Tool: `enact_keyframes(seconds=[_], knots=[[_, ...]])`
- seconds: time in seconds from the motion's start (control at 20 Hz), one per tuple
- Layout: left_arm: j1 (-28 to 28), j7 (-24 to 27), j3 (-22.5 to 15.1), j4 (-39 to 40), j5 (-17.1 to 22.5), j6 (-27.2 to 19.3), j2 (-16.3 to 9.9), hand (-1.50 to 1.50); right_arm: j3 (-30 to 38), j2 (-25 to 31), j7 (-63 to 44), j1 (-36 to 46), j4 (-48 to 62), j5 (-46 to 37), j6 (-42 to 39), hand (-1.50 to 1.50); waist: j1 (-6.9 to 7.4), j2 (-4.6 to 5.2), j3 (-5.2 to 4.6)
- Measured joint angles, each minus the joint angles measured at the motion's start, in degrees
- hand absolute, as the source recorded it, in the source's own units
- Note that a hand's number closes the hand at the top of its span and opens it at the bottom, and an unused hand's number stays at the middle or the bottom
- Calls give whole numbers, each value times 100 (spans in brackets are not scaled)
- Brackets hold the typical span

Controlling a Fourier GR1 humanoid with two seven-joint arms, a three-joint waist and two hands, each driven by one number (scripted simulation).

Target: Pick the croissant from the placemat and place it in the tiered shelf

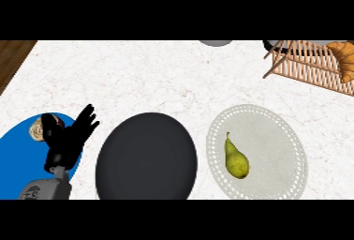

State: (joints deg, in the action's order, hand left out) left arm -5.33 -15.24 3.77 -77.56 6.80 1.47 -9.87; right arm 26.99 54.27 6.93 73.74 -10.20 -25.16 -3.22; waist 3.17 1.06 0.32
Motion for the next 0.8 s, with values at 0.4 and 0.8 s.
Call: enact_keyframes(seconds=[0.4,0.8], knots=[[-14,-177,23,-38,20,-6,-22,0,845,223,-318,143,149,830,-58,-150,-25,-1,-1],[37,-126,-57,-125,-80,-118,97,0,1228,808,-557,-119,72,1118,642,-150,-19,14,4]])
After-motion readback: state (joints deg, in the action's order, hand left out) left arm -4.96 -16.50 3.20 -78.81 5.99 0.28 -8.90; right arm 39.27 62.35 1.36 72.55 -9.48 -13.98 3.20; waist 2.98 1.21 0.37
